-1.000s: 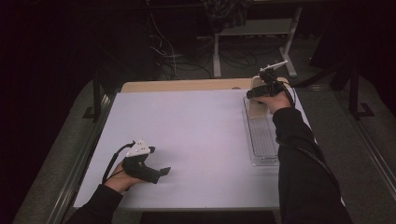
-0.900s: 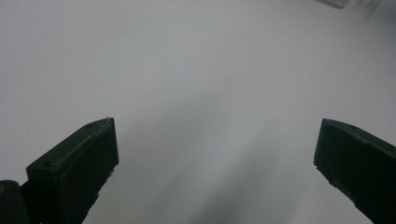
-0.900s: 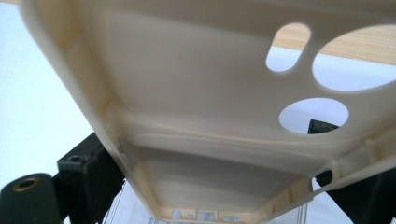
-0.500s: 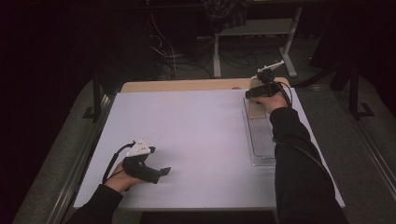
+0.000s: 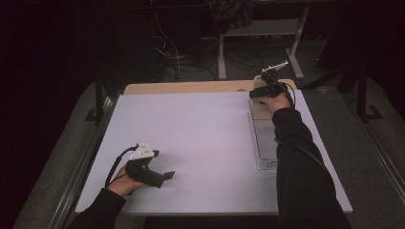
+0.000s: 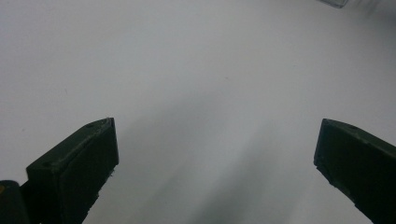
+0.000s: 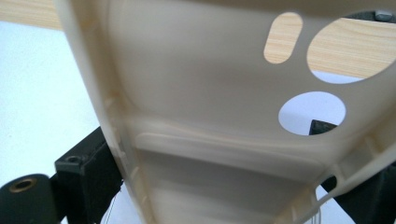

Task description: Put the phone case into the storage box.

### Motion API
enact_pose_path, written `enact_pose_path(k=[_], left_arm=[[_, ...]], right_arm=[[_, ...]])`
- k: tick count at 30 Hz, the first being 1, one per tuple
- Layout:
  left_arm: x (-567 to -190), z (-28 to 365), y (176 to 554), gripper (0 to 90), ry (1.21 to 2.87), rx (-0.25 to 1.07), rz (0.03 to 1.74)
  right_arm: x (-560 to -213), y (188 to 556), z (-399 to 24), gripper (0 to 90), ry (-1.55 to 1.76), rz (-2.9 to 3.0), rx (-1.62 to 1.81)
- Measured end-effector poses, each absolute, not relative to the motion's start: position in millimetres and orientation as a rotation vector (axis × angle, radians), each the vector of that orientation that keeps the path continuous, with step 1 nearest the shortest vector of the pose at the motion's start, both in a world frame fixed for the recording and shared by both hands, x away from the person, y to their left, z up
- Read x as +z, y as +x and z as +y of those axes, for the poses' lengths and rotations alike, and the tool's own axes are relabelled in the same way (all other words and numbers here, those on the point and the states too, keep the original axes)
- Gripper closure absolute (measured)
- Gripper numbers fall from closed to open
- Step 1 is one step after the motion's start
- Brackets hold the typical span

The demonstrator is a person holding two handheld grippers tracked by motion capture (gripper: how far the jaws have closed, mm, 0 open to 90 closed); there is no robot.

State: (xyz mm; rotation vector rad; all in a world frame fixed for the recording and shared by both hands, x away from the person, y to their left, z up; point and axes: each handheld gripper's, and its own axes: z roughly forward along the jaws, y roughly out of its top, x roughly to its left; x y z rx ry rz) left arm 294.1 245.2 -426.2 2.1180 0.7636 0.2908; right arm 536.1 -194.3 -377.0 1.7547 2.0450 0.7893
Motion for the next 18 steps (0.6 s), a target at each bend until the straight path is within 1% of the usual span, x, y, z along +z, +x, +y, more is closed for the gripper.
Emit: enact_pose_path(k=[18], left_arm=[[-427.3, 244.5, 294.1, 0.0, 2.115, 0.278, 0.773]], right_arm=[[-382.4, 541.8, -191.7, 7.0, 1.768, 2.030, 0.787]])
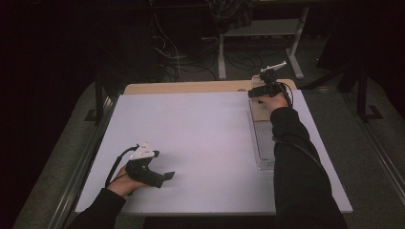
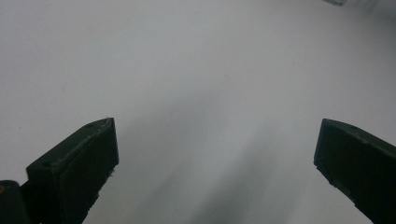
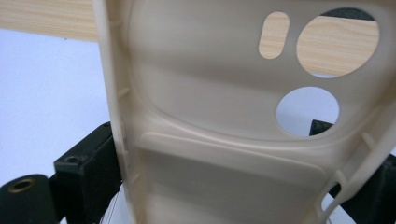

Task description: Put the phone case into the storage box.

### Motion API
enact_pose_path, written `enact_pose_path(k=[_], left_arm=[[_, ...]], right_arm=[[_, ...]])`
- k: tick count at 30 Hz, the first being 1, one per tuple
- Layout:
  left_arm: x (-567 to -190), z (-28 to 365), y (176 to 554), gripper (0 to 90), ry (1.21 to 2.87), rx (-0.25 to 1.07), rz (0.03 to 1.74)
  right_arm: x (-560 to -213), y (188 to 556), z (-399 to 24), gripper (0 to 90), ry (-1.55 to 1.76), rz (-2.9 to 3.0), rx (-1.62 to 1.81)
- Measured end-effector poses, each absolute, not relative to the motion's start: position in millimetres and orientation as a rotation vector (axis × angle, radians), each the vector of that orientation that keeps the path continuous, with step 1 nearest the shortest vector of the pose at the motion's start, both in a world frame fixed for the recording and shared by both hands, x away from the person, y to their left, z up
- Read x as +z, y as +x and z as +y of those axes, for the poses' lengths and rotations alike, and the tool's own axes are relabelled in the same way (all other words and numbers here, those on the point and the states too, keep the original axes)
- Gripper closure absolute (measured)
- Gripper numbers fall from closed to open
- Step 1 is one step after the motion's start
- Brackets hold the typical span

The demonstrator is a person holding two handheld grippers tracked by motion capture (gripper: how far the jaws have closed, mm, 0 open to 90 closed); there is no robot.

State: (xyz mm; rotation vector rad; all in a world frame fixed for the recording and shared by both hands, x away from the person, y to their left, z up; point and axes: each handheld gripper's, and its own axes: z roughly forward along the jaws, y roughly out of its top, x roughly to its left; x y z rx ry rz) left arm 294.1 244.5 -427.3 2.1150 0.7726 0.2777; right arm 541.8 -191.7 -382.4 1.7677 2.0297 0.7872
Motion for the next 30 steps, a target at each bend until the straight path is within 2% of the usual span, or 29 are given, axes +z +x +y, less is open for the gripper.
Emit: enact_pose_path(k=[15, 30], left_arm=[[-426.9, 244.1, 294.0, 0.0, 2.124, 0.278, 0.766], [-427.1, 243.2, 293.5, 0.0, 2.124, 0.275, 0.769]], right_arm=[[-384.1, 539.7, -192.6, 6.4, 1.772, 2.041, 0.804], [-374.9, 536.7, -190.5, 2.3, 1.745, 2.032, 0.844]])
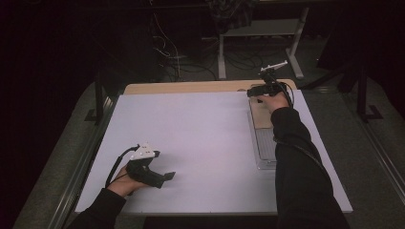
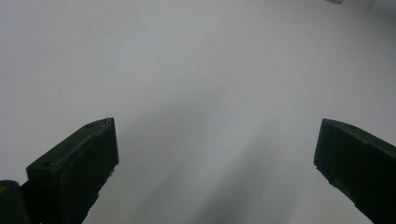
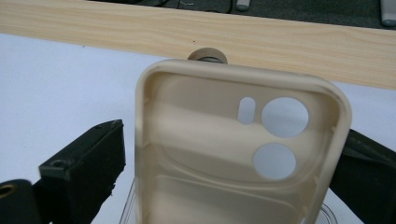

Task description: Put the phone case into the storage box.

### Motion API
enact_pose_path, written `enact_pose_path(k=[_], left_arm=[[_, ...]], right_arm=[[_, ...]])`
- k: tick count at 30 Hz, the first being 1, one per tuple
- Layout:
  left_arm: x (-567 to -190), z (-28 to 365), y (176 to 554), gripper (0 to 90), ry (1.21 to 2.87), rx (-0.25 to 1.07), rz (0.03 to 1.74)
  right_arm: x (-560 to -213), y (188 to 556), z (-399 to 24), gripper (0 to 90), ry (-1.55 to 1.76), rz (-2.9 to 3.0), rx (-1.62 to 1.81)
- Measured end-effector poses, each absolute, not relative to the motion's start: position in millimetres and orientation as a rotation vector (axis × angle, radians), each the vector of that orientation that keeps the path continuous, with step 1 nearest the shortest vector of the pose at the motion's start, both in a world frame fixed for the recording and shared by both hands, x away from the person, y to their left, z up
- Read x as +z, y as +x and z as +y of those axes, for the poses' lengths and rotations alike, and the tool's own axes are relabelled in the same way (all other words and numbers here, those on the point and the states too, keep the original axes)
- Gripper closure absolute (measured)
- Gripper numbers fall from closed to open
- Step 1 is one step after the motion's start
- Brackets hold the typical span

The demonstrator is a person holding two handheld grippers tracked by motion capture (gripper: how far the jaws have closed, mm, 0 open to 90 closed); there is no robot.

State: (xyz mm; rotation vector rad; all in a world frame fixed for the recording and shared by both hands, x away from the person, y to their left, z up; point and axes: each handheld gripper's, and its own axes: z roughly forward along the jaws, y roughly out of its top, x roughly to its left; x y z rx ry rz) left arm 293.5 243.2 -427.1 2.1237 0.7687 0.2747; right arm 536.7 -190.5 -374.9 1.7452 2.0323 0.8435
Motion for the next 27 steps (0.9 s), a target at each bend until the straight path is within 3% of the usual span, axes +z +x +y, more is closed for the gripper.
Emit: enact_pose_path(k=[27], left_arm=[[-427, 244, 295, 0.0, 2.139, 0.262, 0.757]], right_arm=[[-338, 502, -198, 1.8, 1.608, 2.080, 0.996]])
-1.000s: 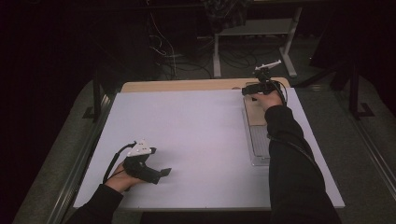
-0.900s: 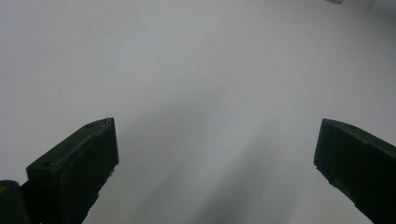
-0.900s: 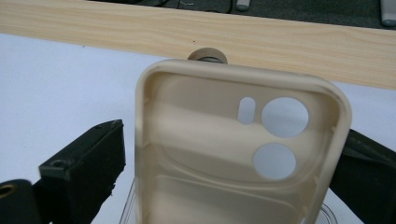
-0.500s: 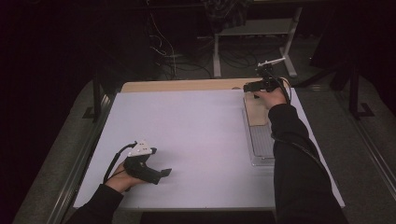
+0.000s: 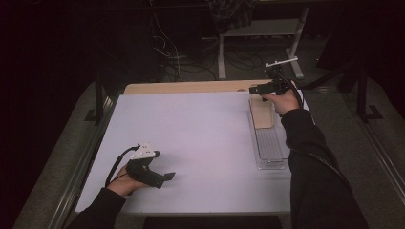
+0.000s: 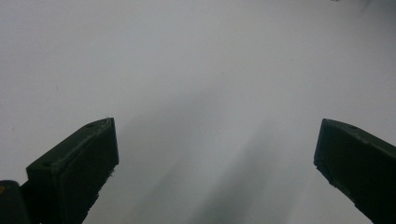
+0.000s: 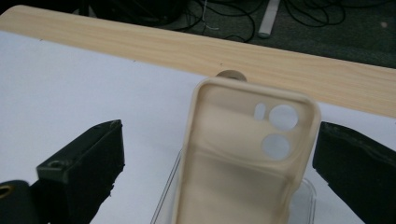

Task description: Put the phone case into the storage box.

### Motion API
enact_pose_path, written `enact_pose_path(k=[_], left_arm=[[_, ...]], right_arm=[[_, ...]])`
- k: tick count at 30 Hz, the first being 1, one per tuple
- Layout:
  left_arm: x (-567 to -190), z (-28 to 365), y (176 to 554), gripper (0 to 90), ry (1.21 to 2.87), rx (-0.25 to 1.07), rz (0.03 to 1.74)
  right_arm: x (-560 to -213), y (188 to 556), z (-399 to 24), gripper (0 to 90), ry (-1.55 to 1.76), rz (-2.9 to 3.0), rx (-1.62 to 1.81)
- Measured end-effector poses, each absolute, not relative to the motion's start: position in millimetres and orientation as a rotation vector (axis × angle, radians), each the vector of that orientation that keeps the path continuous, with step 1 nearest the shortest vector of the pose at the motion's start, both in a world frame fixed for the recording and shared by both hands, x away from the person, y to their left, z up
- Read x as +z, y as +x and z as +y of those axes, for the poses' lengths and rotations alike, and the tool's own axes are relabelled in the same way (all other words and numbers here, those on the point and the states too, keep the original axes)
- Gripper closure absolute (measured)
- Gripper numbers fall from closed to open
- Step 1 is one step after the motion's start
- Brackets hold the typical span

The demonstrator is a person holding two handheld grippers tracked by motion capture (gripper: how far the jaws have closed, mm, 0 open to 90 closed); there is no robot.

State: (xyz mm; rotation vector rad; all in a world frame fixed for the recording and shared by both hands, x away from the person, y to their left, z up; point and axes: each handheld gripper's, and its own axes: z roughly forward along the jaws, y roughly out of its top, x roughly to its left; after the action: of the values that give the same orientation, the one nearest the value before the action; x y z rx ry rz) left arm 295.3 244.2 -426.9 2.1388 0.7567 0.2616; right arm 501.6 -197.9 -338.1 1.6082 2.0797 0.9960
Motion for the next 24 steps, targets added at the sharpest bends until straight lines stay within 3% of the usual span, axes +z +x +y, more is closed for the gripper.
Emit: enact_pose_path(k=[24], left_arm=[[-423, 244, 297, 0.0, 2.161, 0.253, 0.734]], right_arm=[[-340, 453, -197, 1.9, 1.428, 2.225, 1.127]])
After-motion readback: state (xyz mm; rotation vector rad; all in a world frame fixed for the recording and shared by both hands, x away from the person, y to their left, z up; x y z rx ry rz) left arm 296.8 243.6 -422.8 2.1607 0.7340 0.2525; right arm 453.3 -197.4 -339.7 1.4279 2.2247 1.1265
